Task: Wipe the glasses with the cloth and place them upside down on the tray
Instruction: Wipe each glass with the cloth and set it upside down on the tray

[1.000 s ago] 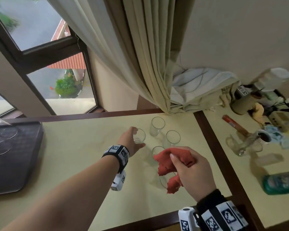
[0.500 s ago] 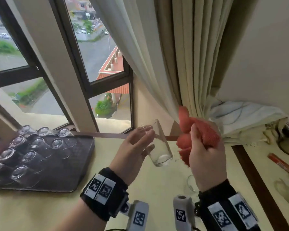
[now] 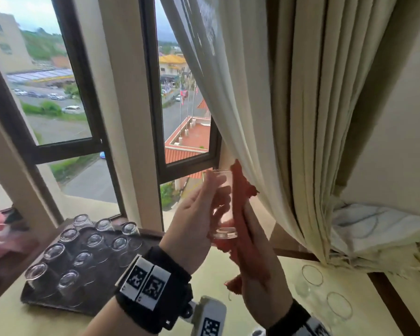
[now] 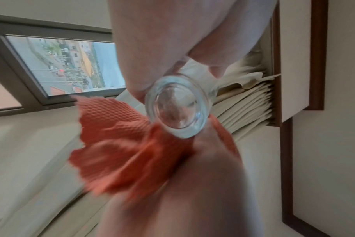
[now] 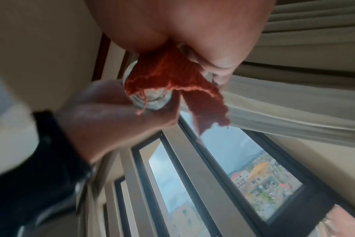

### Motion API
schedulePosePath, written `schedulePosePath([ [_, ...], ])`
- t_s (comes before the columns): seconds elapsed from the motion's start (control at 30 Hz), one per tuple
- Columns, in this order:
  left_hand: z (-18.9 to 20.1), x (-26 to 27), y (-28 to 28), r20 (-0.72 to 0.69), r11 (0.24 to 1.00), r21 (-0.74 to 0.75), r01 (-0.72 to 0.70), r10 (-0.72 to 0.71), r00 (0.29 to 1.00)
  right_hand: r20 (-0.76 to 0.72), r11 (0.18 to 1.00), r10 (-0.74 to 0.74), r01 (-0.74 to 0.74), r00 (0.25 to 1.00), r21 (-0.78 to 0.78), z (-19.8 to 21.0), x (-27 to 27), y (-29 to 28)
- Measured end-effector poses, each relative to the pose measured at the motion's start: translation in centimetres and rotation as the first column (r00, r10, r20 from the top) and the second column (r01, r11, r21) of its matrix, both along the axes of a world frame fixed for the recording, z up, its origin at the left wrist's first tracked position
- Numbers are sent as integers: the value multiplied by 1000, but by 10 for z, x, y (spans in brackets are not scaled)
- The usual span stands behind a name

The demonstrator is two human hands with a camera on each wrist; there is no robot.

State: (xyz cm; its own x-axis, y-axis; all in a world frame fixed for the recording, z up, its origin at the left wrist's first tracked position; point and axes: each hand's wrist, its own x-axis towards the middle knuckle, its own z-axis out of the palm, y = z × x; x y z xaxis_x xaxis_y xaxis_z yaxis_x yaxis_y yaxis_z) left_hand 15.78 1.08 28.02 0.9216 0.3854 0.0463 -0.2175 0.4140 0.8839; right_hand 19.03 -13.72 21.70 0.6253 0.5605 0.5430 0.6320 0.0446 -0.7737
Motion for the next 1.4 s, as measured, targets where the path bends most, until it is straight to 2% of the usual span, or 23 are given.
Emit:
schedulePosePath([
  [0.1, 3, -3, -1, 65, 998, 35, 51, -53, 996, -379, 978, -79, 145, 922, 149, 36, -7, 14],
  [0.17, 5, -1, -4, 91, 999, 50, 20, -25, 996, -412, 973, -45, 133, 910, 189, 54, -3, 20],
  [0.2, 5, 1, -4, 94, 999, 39, 4, -8, 996, -338, 973, -30, 105, 941, 206, 58, 0, 27],
  [0.27, 10, 2, -2, 87, 1000, -20, -15, 17, 996, -7, 987, -72, 72, 997, 141, 61, 2, 33],
  [0.33, 15, 1, 8, 73, 998, -60, -4, 9, 997, 337, 998, -60, 54, 940, 27, 44, 10, 31],
  [0.4, 17, 1, 18, 64, 999, -23, -21, 23, 998, 448, 996, -9, 48, 894, -76, 18, 13, 25],
  [0.43, 19, 0, 20, 70, 1000, 2, -25, 25, 997, 394, 995, -23, 60, 919, -82, 9, 11, 23],
  [0.5, 18, 2, 22, 92, 999, 47, -24, 19, 996, 76, 995, -95, 97, 993, -20, 15, 0, 21],
  [0.53, 18, 2, 20, 102, 999, 45, 0, -4, 995, -119, 995, -89, 93, 989, 28, 24, -4, 22],
  [0.57, 16, 2, 17, 104, 999, 39, 17, -21, 994, -327, 986, -60, 107, 943, 126, 33, -6, 24],
  [0.63, 11, 3, 12, 104, 999, 27, 28, -30, 994, -447, 962, 21, 103, 894, 251, 52, -6, 25],
  [0.7, 9, 4, 5, 80, 1000, -5, -12, 12, 997, -324, 956, 83, 17, 942, 294, 65, 2, 34],
  [0.77, 11, 3, 4, 75, 996, -85, -28, 34, 997, -132, 984, 25, -1, 991, 180, 75, 6, 48],
  [0.83, 15, 1, 8, 93, 986, -163, 24, -8, 996, 74, 998, -34, 37, 997, -45, 46, 22, 54],
  [0.87, 17, 0, 12, 86, 985, -167, 31, -17, 996, 73, 996, -12, 19, 997, -86, 31, 19, 53],
  [0.93, 20, -1, 21, 37, 995, -102, -5, 9, 999, -67, 999, 23, -26, 997, -42, 17, -3, 43],
  [0.97, 19, 2, 25, 17, 997, -48, -52, 53, 998, -168, 999, 12, -6, 986, 39, 8, -13, 31],
  [1.0, 18, 5, 27, 13, 994, -2, -107, 107, 994, -375, 998, 46, -24, 926, 61, 3, -19, 28],
  [1.03, 16, 6, 28, 27, 989, 19, -145, 144, 989, -438, 994, 95, -63, 894, 86, 6, -23, 27],
  [1.13, 11, 4, 26, 57, 996, -29, -90, 91, 994, -390, 999, 34, -20, 920, 40, 28, -6, 36],
  [1.2, 9, 3, 21, 82, 999, -26, -47, 49, 995, -472, 992, 71, -11, 879, 128, 45, 5, 38],
  [1.27, 8, 1, 16, 46, 997, -19, -70, 70, 996, -477, 983, 97, -8, 874, 185, 60, 8, 38],
  [1.4, 11, -1, 12, 30, 989, 44, -138, 137, 990, -289, 981, 76, -19, 954, 196, 53, -4, 39],
])
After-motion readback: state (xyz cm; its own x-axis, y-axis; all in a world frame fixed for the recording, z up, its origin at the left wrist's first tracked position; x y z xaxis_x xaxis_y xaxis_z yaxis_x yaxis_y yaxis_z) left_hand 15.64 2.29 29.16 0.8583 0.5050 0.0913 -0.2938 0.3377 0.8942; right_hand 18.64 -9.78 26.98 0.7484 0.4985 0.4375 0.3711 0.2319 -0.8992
